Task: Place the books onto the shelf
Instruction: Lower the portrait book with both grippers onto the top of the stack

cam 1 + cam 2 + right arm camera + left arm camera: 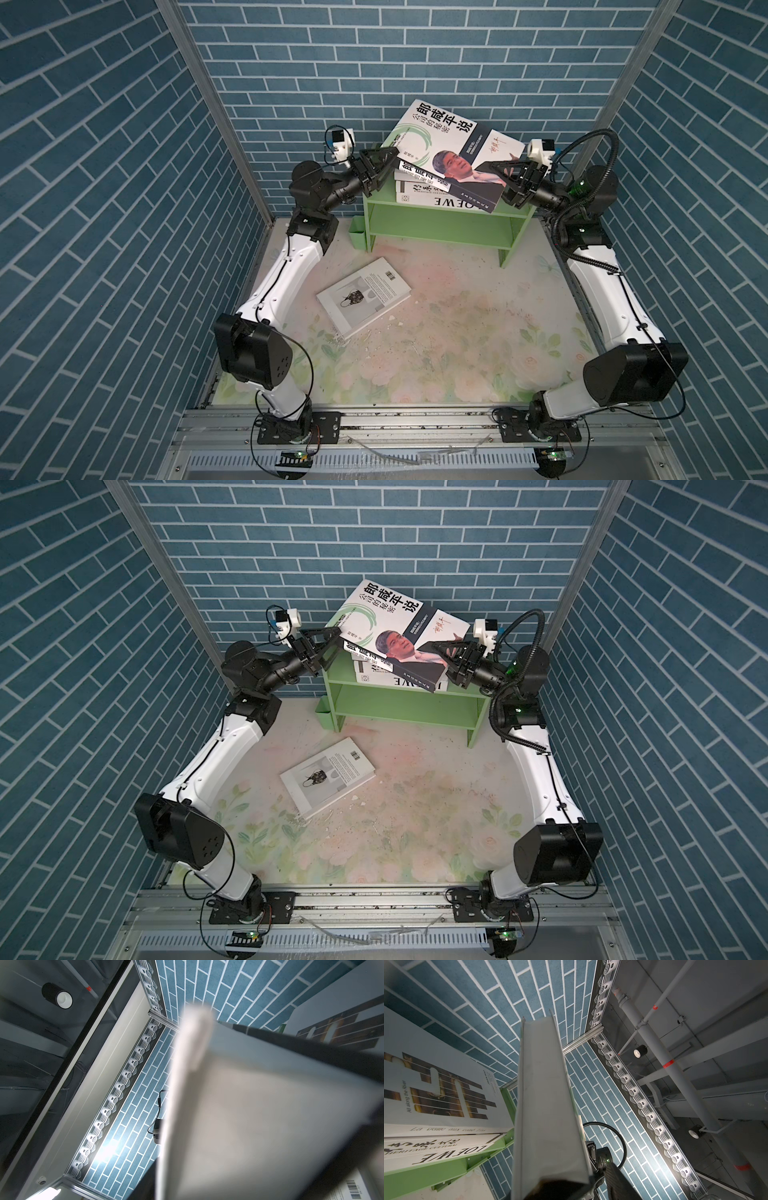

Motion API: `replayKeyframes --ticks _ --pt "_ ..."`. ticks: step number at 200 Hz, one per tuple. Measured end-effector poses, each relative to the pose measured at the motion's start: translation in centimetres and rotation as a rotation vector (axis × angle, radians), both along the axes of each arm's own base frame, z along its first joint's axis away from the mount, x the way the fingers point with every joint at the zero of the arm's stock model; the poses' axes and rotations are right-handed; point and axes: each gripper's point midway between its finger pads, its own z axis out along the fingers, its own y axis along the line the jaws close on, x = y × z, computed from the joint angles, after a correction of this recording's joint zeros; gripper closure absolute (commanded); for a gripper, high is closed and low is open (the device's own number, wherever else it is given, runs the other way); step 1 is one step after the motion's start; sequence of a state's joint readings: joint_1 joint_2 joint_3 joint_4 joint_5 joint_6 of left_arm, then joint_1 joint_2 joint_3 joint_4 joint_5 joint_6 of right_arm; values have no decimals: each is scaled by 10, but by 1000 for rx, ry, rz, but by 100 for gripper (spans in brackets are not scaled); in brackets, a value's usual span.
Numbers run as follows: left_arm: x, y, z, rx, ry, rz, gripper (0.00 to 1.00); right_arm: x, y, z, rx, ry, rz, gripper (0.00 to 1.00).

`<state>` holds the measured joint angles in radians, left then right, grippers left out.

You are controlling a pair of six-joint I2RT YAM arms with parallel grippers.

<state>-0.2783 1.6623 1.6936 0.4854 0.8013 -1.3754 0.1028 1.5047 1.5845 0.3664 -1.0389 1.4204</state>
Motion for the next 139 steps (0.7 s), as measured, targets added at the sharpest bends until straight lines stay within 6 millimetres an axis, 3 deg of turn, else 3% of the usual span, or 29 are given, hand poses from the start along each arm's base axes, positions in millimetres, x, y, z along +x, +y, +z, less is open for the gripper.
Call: replayKeyframes --ticks 43,100,139 --pt "4 3 1 -16 10 25 52 6 -5 1 15 15 -31 33" --pt "18 4 -5 -43 38 55 55 31 -11 0 29 28 -83 39" --pt "34 -1 -14 -46 65 56 40 50 -10 -4 29 40 -86 48"
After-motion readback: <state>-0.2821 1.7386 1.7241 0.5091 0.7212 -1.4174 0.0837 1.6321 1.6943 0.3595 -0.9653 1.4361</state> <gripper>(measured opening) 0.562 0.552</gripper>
